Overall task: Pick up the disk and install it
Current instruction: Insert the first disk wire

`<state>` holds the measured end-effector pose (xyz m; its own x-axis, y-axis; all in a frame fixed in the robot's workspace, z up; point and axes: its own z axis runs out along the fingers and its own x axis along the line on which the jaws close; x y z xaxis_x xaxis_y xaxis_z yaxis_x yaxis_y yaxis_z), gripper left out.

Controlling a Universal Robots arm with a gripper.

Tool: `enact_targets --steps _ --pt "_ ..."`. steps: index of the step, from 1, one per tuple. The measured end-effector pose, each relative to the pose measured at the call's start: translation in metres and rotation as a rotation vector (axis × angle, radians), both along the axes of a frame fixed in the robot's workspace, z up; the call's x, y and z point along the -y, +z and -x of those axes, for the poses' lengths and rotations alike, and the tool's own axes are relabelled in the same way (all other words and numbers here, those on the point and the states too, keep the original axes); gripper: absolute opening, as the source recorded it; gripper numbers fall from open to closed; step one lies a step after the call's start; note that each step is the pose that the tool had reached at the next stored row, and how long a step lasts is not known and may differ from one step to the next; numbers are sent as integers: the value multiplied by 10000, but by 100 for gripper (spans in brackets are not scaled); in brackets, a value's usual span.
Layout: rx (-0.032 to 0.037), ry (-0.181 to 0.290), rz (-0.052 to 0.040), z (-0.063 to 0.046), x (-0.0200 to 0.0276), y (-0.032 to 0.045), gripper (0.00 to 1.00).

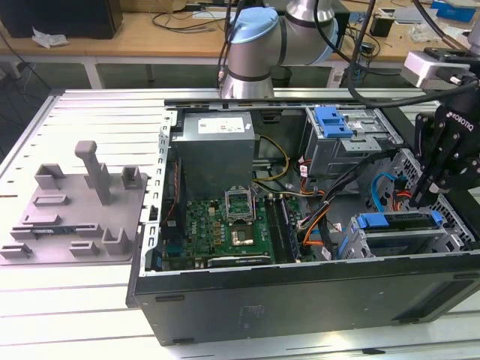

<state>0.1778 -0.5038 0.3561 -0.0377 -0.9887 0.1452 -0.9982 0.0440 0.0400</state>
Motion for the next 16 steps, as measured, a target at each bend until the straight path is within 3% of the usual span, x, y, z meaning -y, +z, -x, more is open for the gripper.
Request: enact_targets --steps 3,5,7,9,16 --pt "49 1 -239 17 44 0 16" --pt "93 1 -573 36 98 0 16" --pt "108 1 -754 48 148 0 16" --pt "109 1 -807 53 176 0 16" --pt "109 1 -810 53 184 0 16"
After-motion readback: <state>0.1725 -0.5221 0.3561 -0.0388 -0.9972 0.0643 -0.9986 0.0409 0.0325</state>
